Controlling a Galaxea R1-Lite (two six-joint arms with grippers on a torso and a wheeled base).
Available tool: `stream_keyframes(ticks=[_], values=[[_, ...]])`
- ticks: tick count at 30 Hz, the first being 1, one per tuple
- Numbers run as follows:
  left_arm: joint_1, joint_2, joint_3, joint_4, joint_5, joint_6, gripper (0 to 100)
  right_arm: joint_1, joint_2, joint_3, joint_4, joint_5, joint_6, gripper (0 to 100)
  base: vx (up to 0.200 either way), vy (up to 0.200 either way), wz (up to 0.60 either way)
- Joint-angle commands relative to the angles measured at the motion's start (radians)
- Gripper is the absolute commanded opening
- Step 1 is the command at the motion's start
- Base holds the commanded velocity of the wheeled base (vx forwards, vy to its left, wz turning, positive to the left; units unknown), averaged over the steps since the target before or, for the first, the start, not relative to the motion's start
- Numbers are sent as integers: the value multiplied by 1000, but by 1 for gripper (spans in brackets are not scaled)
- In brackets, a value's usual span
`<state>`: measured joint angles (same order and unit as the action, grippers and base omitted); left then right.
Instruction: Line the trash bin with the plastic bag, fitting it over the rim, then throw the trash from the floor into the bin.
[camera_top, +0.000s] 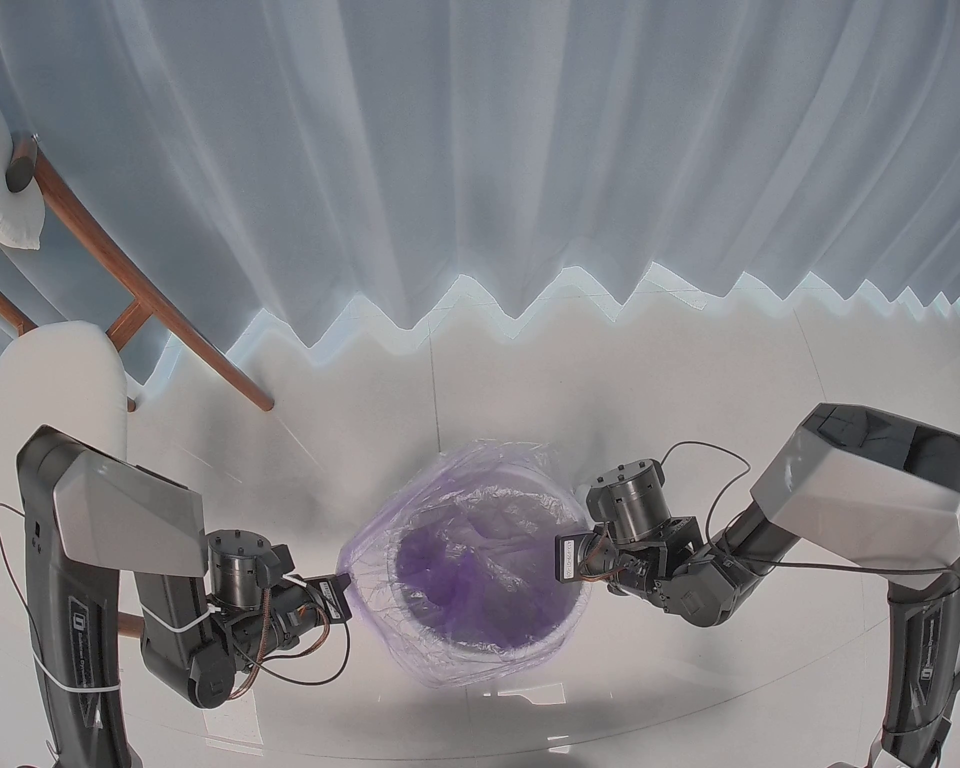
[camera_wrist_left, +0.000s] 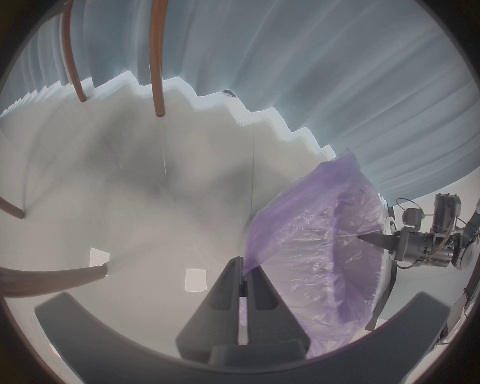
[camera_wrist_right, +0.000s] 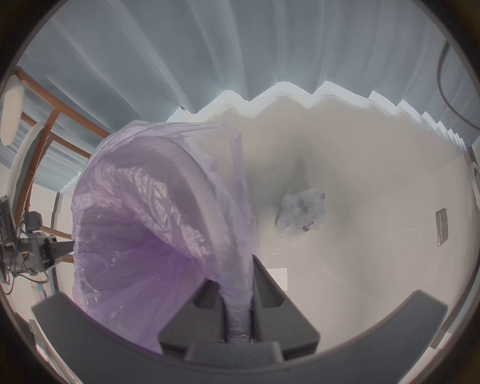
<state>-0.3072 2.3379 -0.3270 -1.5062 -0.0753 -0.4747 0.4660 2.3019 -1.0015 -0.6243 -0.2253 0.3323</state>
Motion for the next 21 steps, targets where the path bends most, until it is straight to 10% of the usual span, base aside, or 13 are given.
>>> stream_keyframes(ticks=[1, 21], values=[[11, 80, -46, 0, 12, 1, 0, 3, 4, 6, -2, 0, 2, 0, 0, 0, 0], [-35, 153, -211, 1, 48, 51, 0, 42, -13, 41, -12, 66, 80, 0, 0, 0, 0]])
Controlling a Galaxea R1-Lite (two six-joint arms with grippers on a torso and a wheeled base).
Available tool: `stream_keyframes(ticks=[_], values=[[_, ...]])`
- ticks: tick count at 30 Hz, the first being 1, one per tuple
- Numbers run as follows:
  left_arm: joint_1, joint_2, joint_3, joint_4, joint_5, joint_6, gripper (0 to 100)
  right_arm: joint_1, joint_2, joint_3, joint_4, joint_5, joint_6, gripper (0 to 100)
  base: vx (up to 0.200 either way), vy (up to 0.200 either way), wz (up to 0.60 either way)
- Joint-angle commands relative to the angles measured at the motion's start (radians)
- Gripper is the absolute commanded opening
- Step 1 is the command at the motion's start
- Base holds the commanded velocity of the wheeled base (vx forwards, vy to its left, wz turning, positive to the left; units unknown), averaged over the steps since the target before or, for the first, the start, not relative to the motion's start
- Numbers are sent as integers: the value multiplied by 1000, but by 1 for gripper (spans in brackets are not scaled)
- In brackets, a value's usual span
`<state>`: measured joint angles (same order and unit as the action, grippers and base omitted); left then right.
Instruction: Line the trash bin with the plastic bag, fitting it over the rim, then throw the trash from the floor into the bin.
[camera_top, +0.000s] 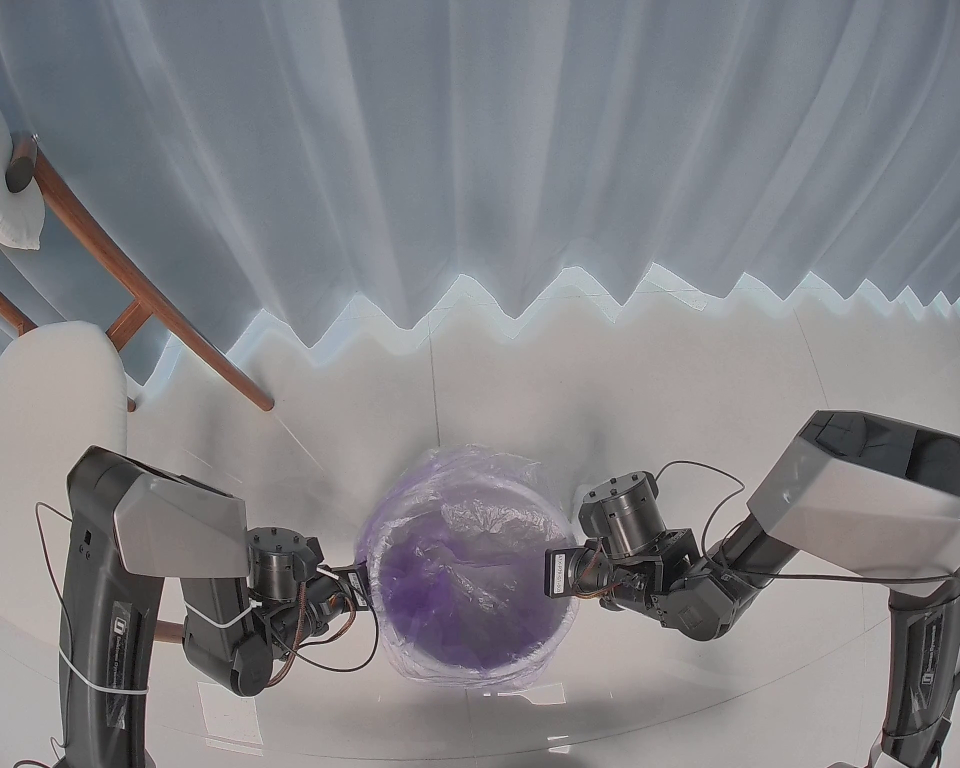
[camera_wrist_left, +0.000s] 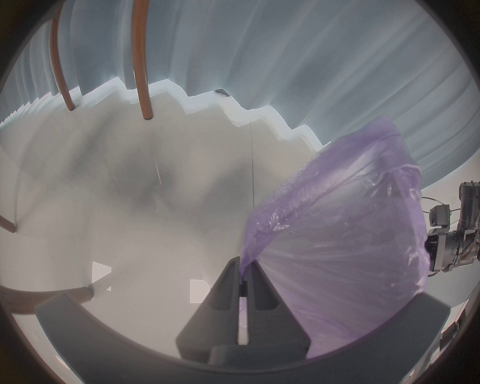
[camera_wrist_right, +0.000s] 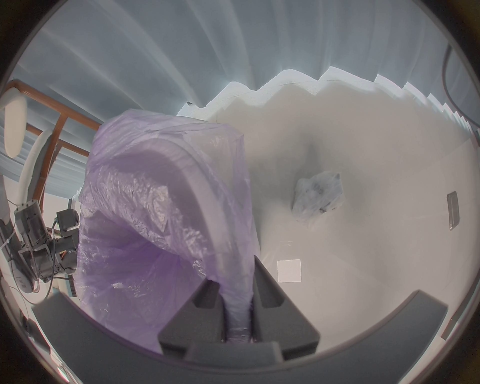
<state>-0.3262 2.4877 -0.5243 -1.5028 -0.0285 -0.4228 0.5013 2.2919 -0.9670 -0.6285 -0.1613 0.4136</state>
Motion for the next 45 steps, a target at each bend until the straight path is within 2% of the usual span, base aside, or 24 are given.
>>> stream_keyframes(ticks=[1, 3, 4, 9, 12, 18, 23, 25, 27, 35, 37, 41, 42, 43, 45], values=[[-16, 2, -14, -2, 1, -1, 0, 8, -3, 7, -10, 2, -1, 0, 0, 0, 0], [-16, -3, -7, -2, 2, -1, 0, 10, -3, 7, -10, 2, -1, 0, 0, 0, 0], [-16, -4, 0, -2, 2, -1, 100, 10, -3, 7, -10, 2, -1, 0, 0, 0, 0], [-11, -13, 24, -4, 4, -2, 100, 8, 0, 5, -11, 0, -3, 0, 0, 0, 0], [-16, -44, 82, -4, 4, -7, 100, 6, -3, -2, -11, 0, -1, 0, 0, 0, 0], [-10, -196, 291, -5, -4, -5, 100, -3, -2, 1, -10, -1, 1, 0, 0, 0, 0], [-16, -316, 365, -4, -7, -5, 100, -7, 11, -13, -8, -6, 19, 0, 0, 0, 0], [-22, -369, 375, -4, -7, -1, 100, -7, 23, -41, -2, -24, 65, 0, 0, 0, 0], [-30, -400, 374, -4, -4, 1, 100, -7, 35, -71, 4, -75, 102, 0, 0, 0, 0], [-31, -446, 391, -4, 7, 1, 100, -13, 15, -88, 4, -133, 148, 0, 0, 0, 0], [-33, -466, 406, -4, 9, 1, 100, -21, 18, -104, 4, -138, 185, 0, 0, 0, 0], [-48, -470, 437, -4, 18, -2, 100, -15, 26, -137, 4, -178, 332, 0, 0, 0, 0], [-48, -470, 437, -4, 18, -2, 100, -15, 26, -137, 4, -178, 332, 0, 0, 0, 0], [-54, -469, 438, -4, 29, -7, 100, 2, 29, -139, 4, -190, 396, 0, 0, 0, 0], [-62, -466, 437, -4, 30, -8, 100, 20, 43, -139, 4, -215, 444, 0, 0, 0, 0]])
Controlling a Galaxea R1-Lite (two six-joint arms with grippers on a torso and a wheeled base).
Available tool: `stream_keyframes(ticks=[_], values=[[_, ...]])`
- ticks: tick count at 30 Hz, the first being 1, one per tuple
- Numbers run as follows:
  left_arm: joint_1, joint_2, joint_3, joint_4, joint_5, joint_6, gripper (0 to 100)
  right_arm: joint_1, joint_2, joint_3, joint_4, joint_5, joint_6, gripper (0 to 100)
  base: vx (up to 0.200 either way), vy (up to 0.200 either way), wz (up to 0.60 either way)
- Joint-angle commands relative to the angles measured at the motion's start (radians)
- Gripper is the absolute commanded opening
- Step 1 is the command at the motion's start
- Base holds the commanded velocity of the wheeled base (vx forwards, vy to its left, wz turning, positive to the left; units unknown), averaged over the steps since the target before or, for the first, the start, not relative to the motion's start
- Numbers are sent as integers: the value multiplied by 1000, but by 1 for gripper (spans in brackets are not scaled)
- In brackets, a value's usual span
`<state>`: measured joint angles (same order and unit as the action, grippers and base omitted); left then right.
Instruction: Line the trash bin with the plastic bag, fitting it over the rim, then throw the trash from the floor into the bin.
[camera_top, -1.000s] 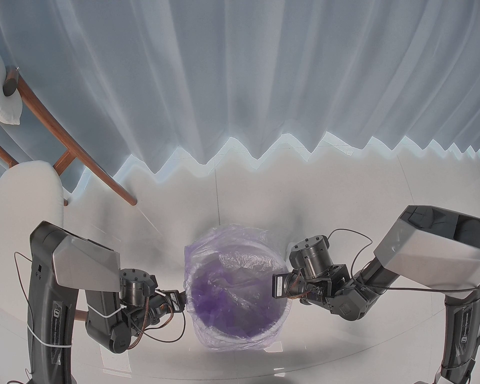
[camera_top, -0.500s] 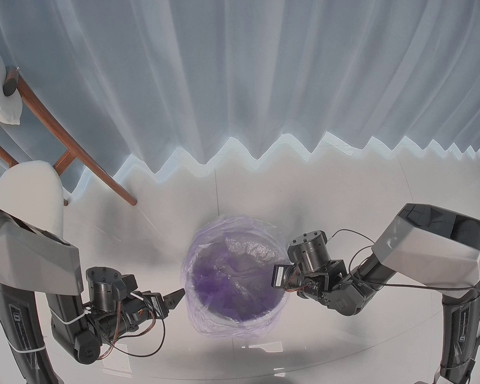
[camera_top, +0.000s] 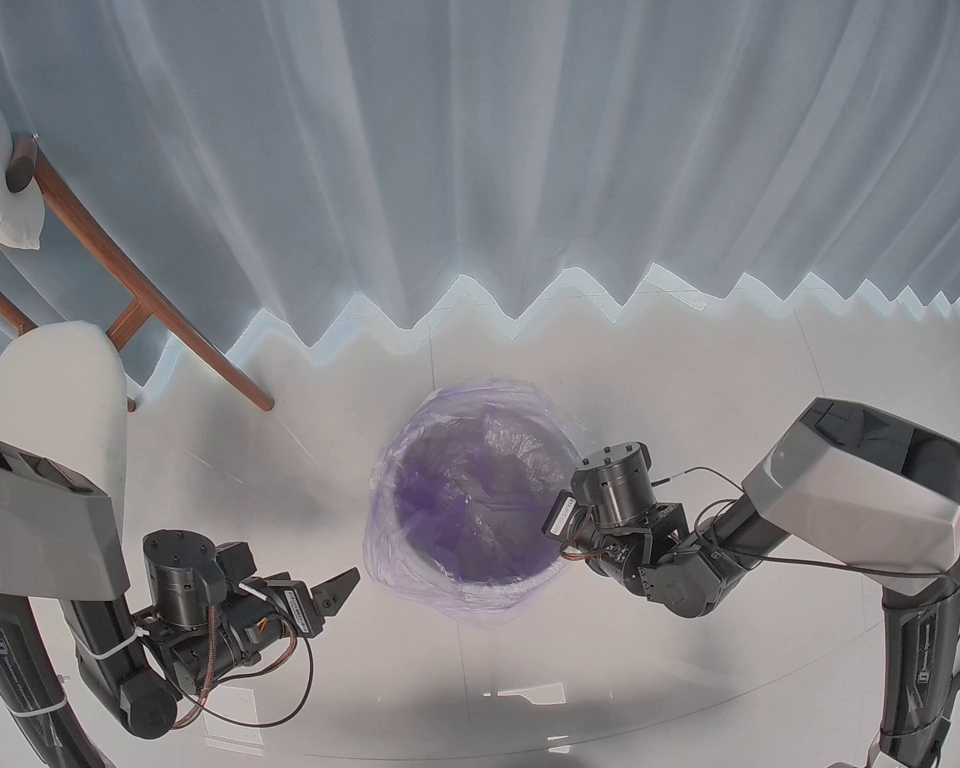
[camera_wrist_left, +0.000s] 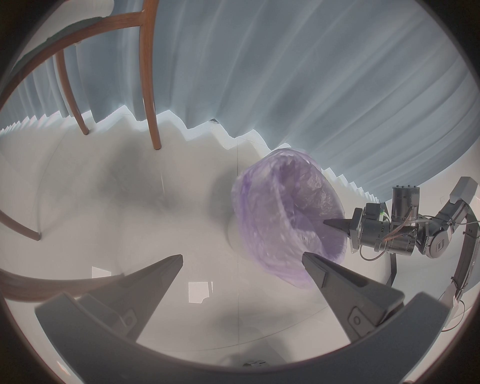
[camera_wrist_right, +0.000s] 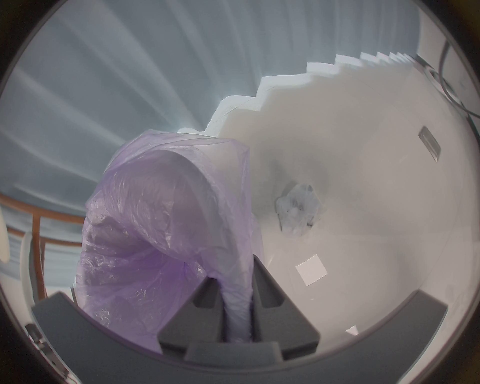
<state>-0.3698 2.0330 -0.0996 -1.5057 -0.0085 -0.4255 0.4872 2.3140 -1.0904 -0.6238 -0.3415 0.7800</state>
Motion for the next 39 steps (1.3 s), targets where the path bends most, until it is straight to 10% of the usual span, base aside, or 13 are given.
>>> stream_keyframes(ticks=[1, 15, 16, 39], values=[[-21, -10, 12, -1, 10, -6, 100, 40, 28, -16, -1, -44, 93, 0, 0, 0, 0], [-115, -5, 4, -1, 44, -32, 100, 76, 96, -100, 3, -119, 228, 0, 0, 0, 0], [-116, -5, 4, -1, 44, -32, 100, 76, 96, -98, 3, -119, 226, 100, 0, 0, 0], [-278, -11, 86, -1, 167, 22, 100, 85, -107, -20, 73, -151, 228, 100, 0, 0, 0]])
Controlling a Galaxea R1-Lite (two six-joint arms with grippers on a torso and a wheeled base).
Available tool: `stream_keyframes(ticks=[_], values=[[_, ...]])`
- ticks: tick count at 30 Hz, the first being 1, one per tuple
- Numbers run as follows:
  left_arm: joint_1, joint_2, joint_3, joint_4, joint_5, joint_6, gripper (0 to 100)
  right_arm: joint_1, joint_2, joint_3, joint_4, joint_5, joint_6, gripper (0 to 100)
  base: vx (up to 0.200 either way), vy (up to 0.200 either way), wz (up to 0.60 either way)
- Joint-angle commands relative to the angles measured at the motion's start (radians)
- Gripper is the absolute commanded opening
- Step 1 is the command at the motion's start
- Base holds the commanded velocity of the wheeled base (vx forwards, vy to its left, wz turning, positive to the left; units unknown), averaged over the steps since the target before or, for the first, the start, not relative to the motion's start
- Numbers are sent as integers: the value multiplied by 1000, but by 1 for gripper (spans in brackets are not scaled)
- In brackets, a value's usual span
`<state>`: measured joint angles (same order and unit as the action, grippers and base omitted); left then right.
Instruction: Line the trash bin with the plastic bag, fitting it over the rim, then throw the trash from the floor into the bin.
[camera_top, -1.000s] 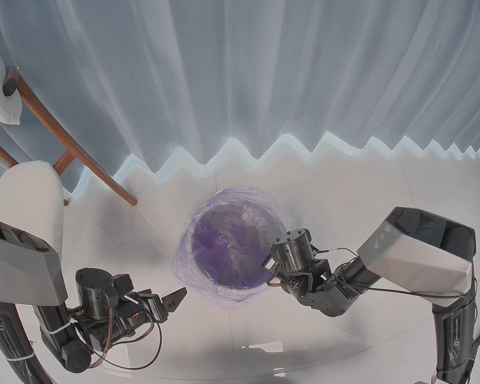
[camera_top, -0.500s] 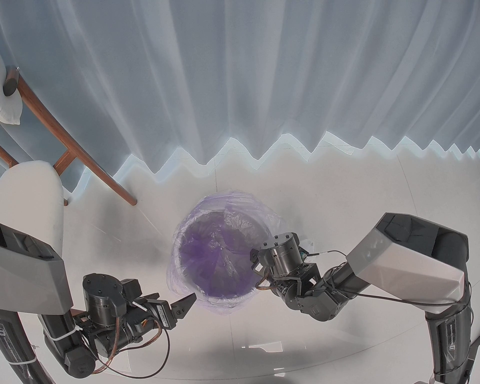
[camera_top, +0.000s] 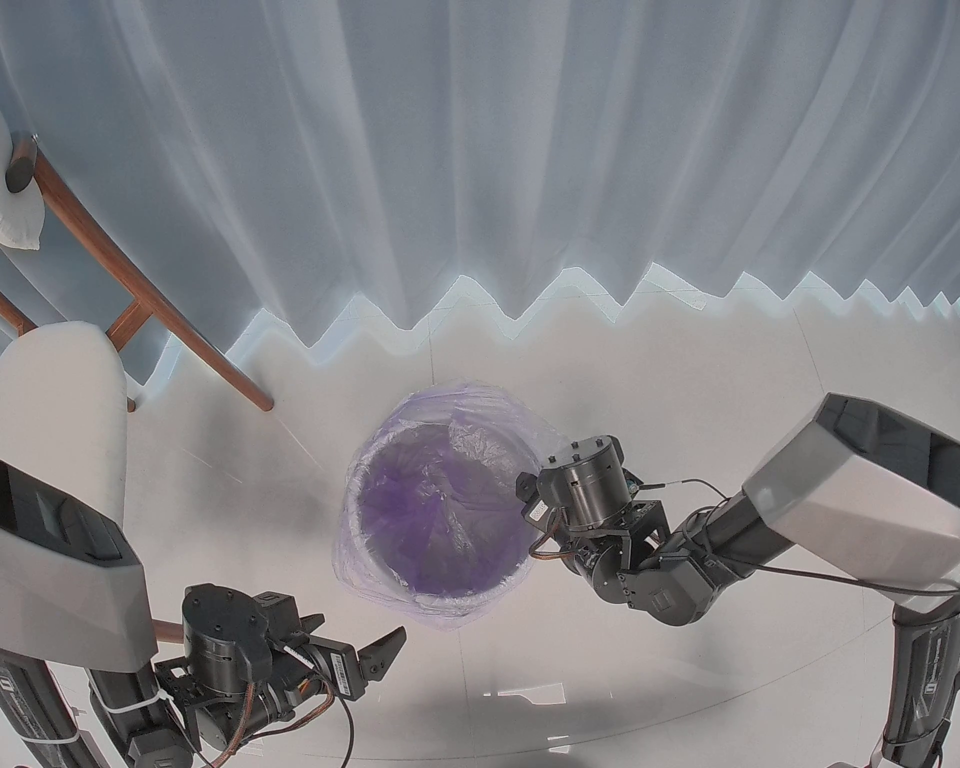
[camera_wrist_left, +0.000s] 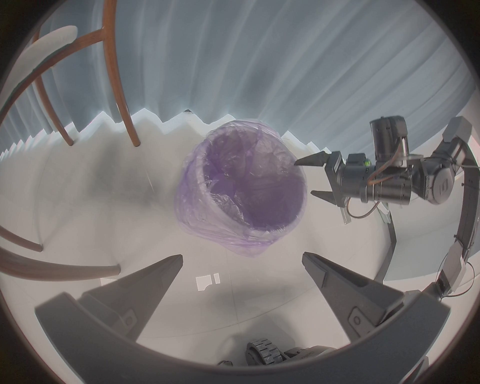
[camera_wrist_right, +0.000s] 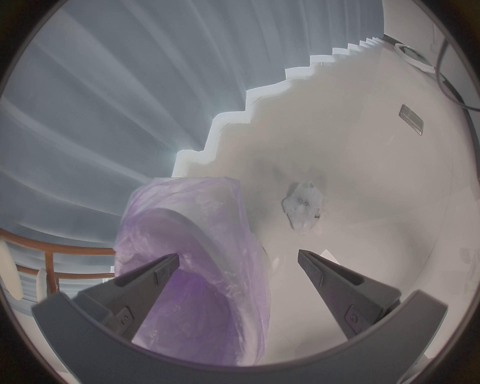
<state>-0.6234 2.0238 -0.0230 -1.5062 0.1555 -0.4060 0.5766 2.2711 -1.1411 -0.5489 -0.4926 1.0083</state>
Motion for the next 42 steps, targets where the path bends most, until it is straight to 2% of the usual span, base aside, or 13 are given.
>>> stream_keyframes(ticks=[1, 3, 4, 8, 9, 13, 17, 20, 31, 42], values=[[-25, -2, 8, 0, 4, 4, 100, -7, -77, 41, -2, 0, 0, 100, 0, 0, 0], [-33, 6, 12, 0, 6, 13, 100, -15, -110, 63, 0, 0, 0, 100, 0, 0, 0], [-39, 9, 15, 0, 7, 18, 0, -21, -127, 75, -2, 0, -2, 100, 0, 0, 0], [-41, 39, 8, 0, 6, 24, 0, -35, -177, 104, -2, 0, -4, 100, 0, 0, 0], [-33, 85, 3, 0, 7, 56, 0, -50, -211, 119, 0, 0, -5, 100, 0, 0, 0], [-33, 133, -12, 0, 2, 90, 0, -70, -246, 142, -2, 2, -5, 100, 0, 0, 0], [-32, 164, -49, 0, 2, 91, 0, -70, -252, 150, -5, 2, -4, 100, 0, 0, 0], [2, 225, -150, 0, 4, 104, 0, -69, -262, 152, -11, 2, -4, 100, 0, 0, 0], [36, 320, -290, 0, 1, 147, 0, -69, -269, 152, -11, 2, -4, 100, 0, 0, 0], [36, 368, -357, 0, 1, 179, 0, -69, -283, 155, -8, 3, -4, 100, 0, 0, 0]])
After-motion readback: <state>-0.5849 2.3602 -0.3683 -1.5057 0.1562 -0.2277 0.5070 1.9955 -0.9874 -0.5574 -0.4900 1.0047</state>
